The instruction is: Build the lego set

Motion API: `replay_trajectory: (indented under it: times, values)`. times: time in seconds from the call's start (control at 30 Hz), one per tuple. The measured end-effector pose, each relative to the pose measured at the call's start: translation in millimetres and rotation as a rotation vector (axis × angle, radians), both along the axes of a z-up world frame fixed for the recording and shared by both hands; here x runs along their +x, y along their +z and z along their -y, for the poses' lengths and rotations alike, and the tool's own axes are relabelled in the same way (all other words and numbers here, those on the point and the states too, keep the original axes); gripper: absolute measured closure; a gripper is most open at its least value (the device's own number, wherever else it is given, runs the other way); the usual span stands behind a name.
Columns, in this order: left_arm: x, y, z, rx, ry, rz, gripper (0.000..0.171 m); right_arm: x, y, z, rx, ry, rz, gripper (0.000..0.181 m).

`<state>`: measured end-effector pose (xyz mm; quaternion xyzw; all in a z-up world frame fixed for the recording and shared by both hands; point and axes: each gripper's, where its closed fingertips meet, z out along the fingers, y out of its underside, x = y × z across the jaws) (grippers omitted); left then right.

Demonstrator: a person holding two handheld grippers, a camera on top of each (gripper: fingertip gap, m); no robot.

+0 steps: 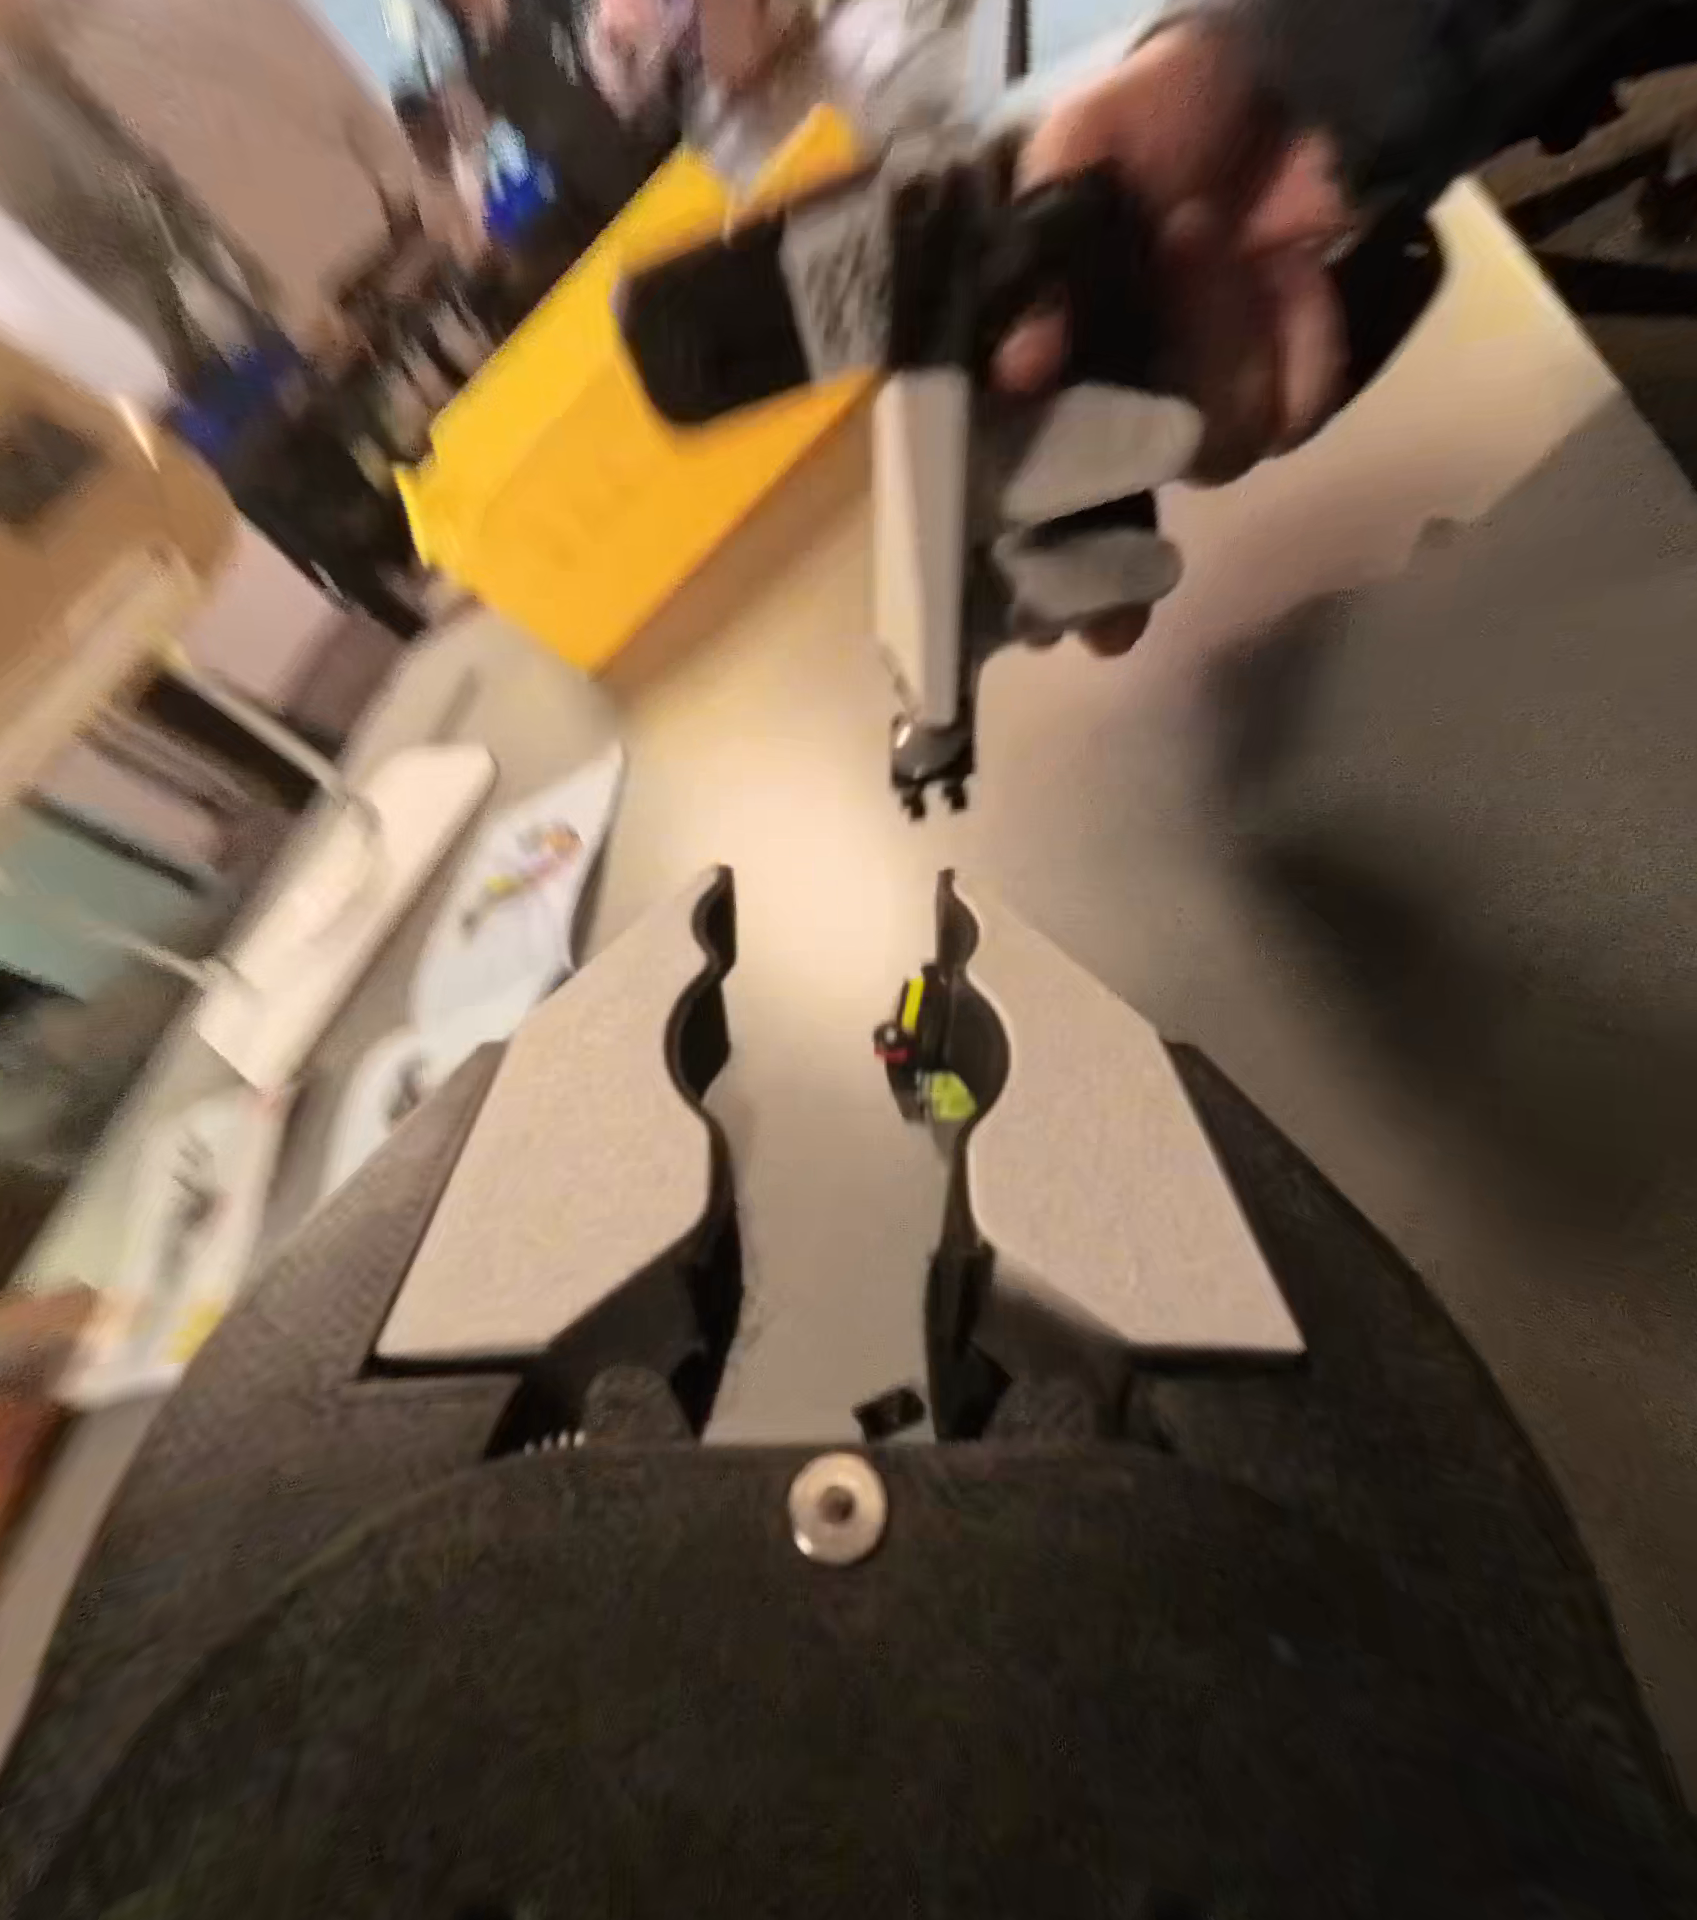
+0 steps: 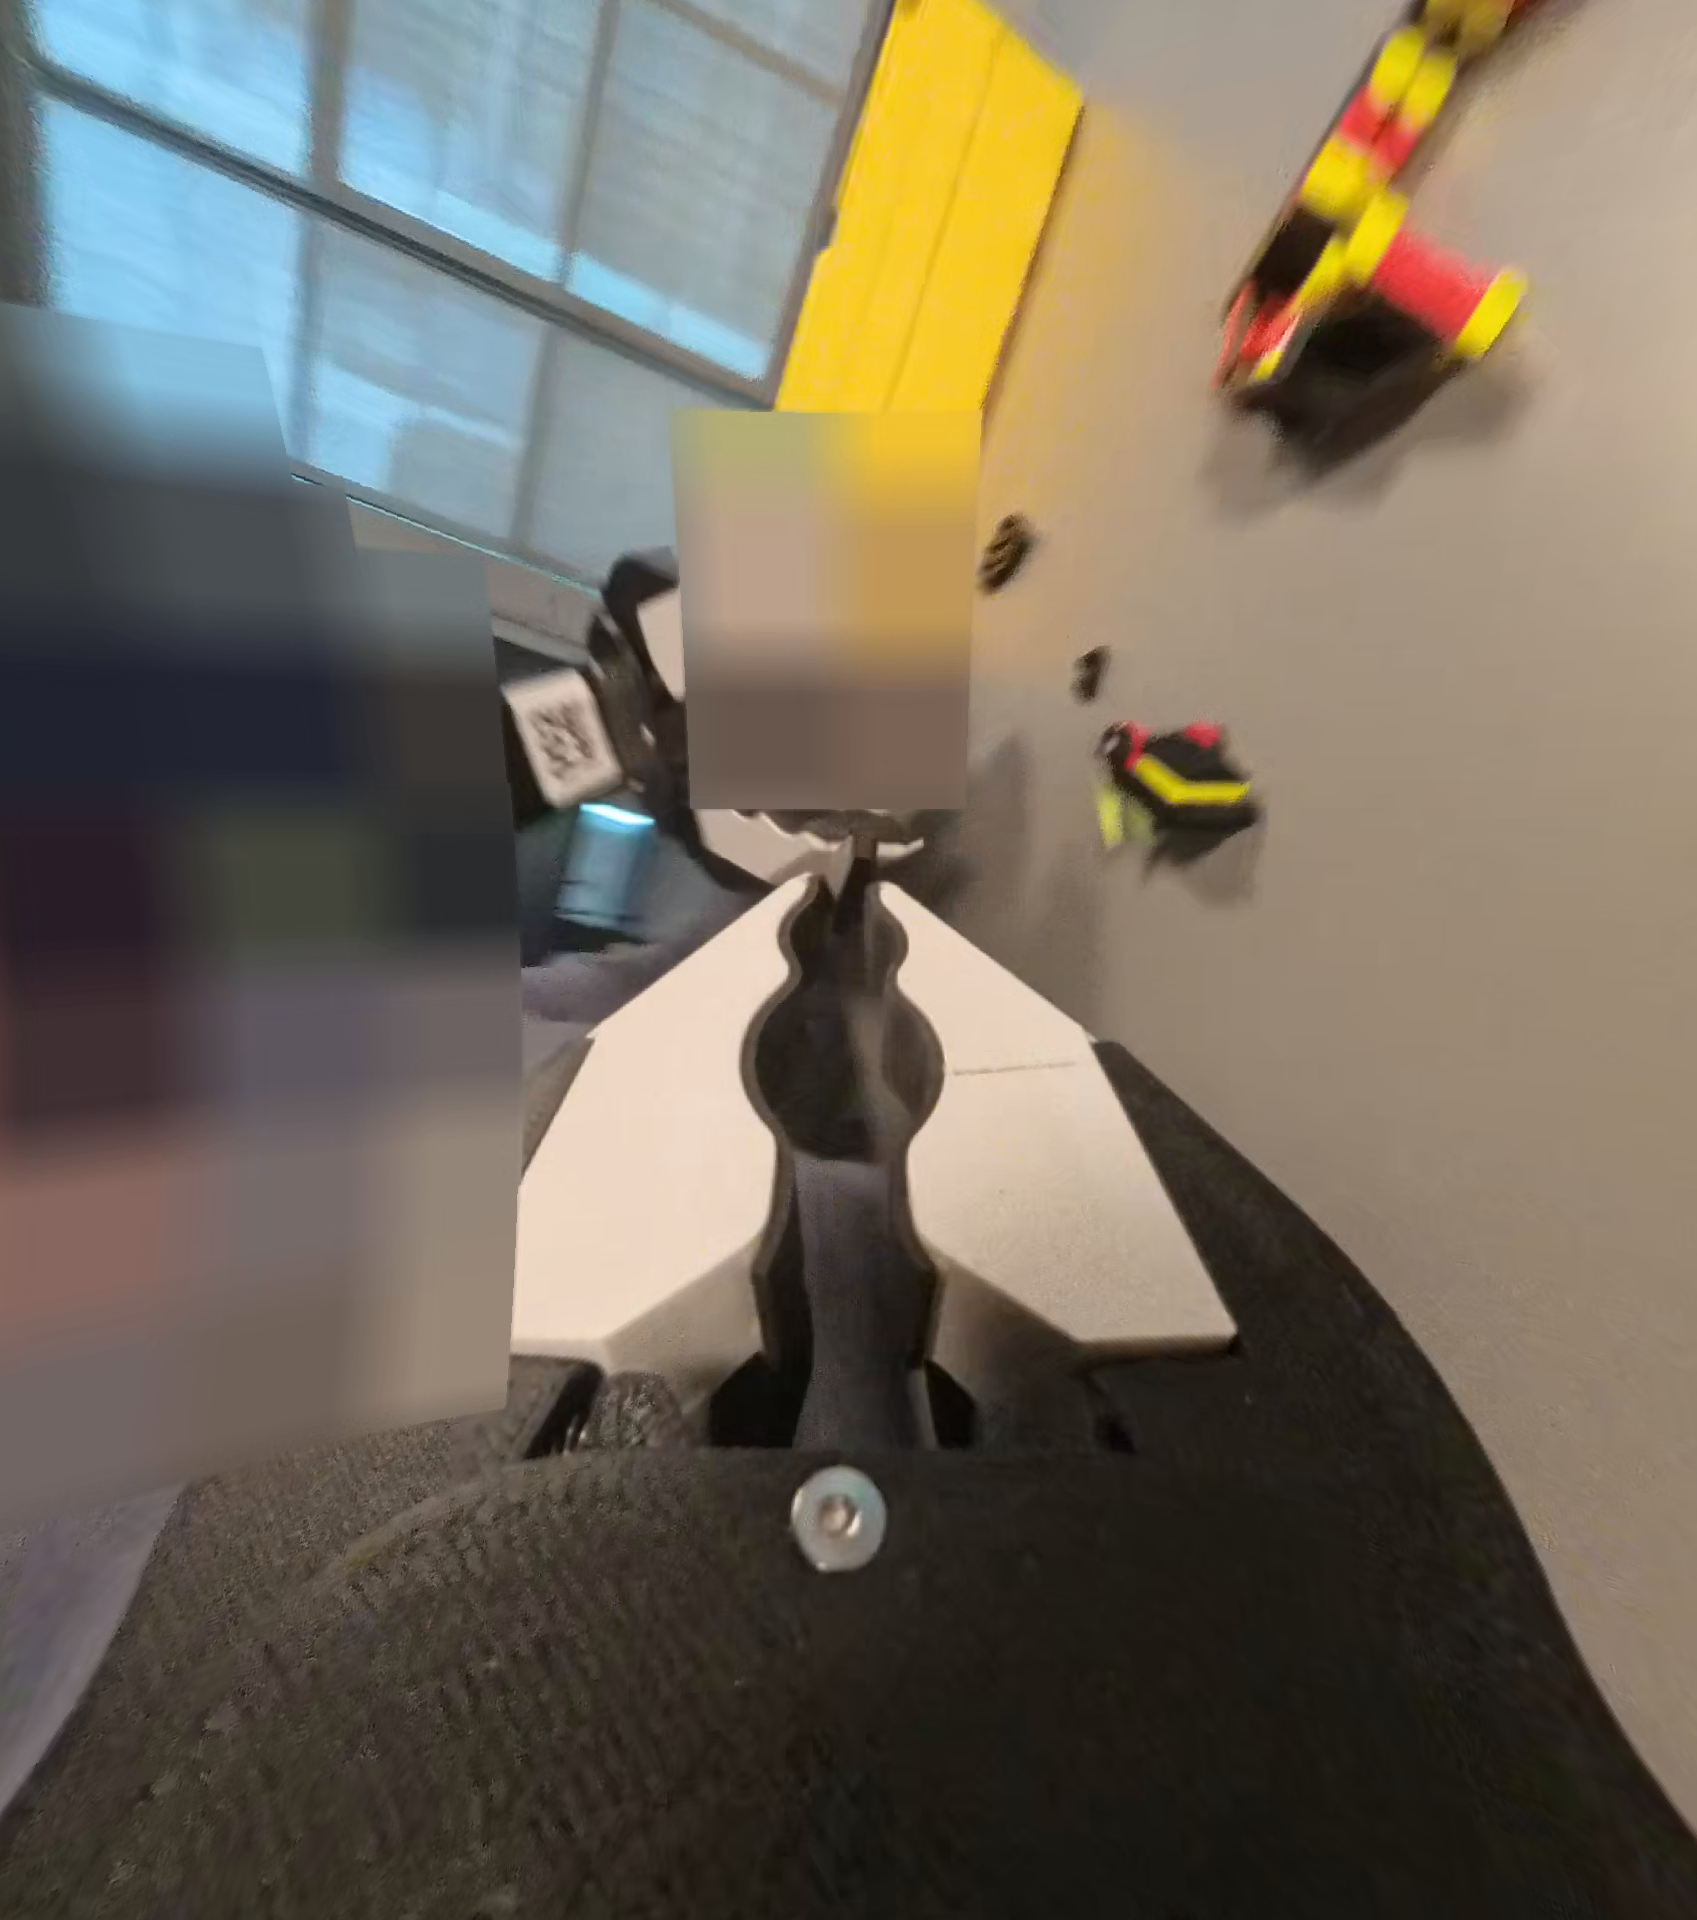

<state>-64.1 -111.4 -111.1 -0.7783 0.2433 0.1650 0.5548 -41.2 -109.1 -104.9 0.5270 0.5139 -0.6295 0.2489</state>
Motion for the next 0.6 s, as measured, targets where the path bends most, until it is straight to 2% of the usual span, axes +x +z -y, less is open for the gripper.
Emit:
replay_trajectory:
  times: [0.03,0.17,0.27,0.4,0.53,0.6]
  values:
    - [-8,-8,0,-0.064,0.025,0.079,0.13,-2,-1,-4,0.08,-0.028,-0.074,0.176]
    - [-14,-32,3,-0.271,0.024,0.326,0.132,-9,0,-13,0.274,-0.11,-0.268,0.176]
    - [-13,-39,1,-0.329,0.001,0.42,0.132,-11,-2,-14,0.258,-0.131,-0.249,0.176]
    - [-10,-51,-1,-0.401,-0.018,0.414,0.136,-14,-10,-15,0.198,-0.165,-0.166,0.176]
    - [-13,-65,-3,-0.46,0.017,0.329,0.154,-16,-10,-17,0.073,-0.212,-0.082,0.176]
    - [-14,-67,-4,-0.45,0.023,0.274,0.156,-17,-10,-18,0.026,-0.229,-0.058,0.176]
